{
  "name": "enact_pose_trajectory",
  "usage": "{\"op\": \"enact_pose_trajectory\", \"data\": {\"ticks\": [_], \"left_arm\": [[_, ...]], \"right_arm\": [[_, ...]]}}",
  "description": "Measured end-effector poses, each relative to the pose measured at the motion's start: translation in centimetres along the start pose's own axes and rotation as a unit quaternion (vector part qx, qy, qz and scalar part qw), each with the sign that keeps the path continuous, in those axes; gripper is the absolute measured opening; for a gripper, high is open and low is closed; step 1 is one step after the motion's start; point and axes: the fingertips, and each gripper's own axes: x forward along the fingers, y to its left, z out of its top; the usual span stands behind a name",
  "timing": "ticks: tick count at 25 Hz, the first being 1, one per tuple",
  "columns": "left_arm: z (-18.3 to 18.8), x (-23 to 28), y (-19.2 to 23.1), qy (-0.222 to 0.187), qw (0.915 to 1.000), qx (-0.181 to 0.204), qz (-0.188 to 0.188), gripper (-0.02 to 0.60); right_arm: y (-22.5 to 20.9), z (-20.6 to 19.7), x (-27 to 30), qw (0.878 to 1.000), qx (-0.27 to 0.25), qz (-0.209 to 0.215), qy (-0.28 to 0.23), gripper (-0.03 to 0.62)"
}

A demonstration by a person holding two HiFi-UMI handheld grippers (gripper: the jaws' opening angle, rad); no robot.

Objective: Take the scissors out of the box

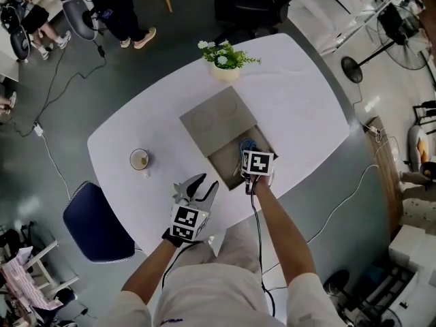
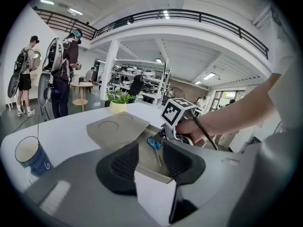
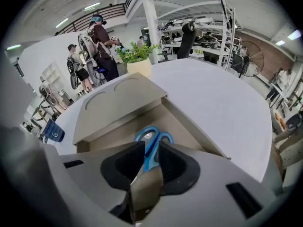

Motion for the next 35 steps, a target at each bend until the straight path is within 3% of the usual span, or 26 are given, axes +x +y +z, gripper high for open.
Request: {"op": "enact_pose_trajectory", "data": {"ticks": [5,9,12,16,19,25,35], "left_arm": [[-1.0,-0.7,-0.2,0.01,0.9999,-0.013,-0.002,0.146],[-1.5,-0.9,-0.6,0.019,0.9996,-0.018,-0.008,0.141],[-1.7,-0.6,-0.9,0.025,0.9994,-0.022,-0.013,0.138],[-1.7,0.0,-1.3,0.031,0.9989,-0.03,-0.017,0.138],[-1.3,0.4,-0.9,0.029,0.9987,-0.04,-0.012,0.137],[-0.3,0.9,-0.3,0.012,0.9987,-0.048,-0.013,0.135],[-0.5,-1.2,0.2,0.004,0.9981,-0.059,-0.017,0.123]], "right_arm": [[-0.1,1.0,1.4,0.999,-0.01,-0.001,0.034,0.092],[1.9,2.2,2.5,0.996,-0.063,0.03,0.051,0.091],[1.4,2.5,3.3,0.989,-0.087,0.041,0.112,0.089],[1.1,2.1,4.0,0.977,-0.028,0.091,0.19,0.109],[1.1,2.1,3.8,0.971,-0.08,0.079,0.212,0.095],[1.1,2.1,4.6,0.957,-0.189,0.025,0.217,0.094],[1.0,2.4,3.7,0.984,-0.135,0.033,0.11,0.091]]}}
